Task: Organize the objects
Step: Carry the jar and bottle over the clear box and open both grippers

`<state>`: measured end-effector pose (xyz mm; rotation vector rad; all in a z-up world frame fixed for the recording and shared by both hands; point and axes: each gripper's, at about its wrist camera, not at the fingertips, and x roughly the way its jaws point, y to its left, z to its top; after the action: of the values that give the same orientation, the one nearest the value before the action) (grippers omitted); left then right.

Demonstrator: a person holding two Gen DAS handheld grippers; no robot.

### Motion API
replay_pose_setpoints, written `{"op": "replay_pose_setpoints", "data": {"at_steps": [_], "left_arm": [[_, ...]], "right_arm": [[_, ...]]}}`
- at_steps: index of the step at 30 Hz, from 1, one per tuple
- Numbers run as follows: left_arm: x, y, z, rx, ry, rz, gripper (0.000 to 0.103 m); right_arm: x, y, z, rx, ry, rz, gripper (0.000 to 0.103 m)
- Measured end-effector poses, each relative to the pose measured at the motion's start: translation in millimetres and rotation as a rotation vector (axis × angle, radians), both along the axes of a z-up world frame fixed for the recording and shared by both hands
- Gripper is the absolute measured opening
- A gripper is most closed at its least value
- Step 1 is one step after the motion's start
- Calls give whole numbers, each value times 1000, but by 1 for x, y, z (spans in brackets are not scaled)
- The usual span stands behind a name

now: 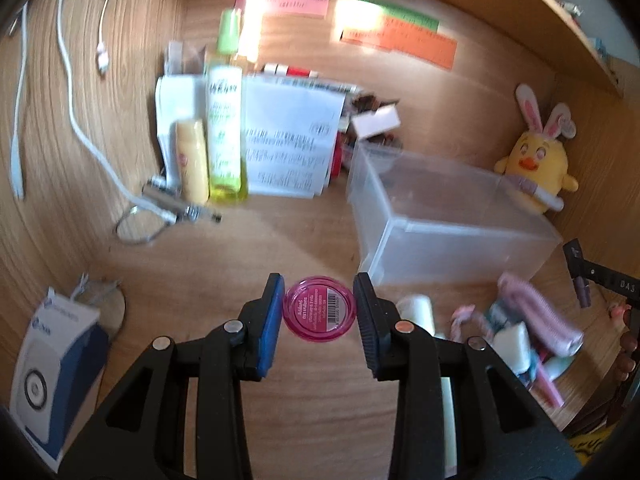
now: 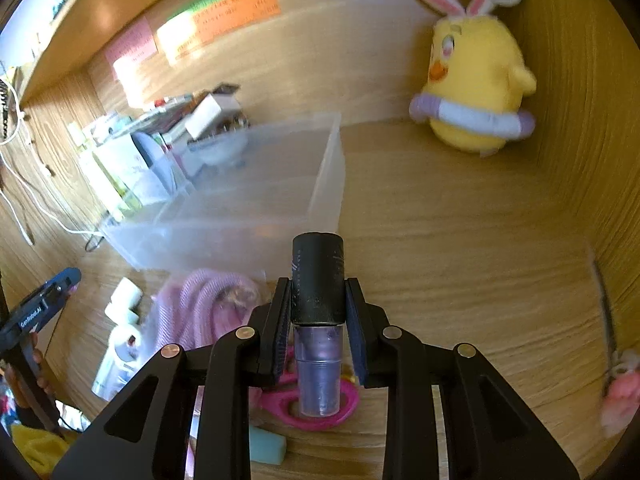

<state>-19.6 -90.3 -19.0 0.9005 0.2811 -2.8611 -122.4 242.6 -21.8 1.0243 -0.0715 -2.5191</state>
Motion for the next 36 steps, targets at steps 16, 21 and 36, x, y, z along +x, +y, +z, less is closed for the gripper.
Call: {"op": "replay_pose_setpoints", "data": {"at_steps": [16, 21, 36], "left_arm": [[-52, 21, 40, 23, 73, -113, 35], [-74, 34, 37, 17, 35, -162, 35], [-117, 58, 8, -35, -125, -253, 35]], "right_arm": [[-20, -30, 57, 38, 171, 77, 23], [-43, -49, 47, 69, 126, 143, 23], [-86, -86, 8, 148, -20, 253, 24]]}}
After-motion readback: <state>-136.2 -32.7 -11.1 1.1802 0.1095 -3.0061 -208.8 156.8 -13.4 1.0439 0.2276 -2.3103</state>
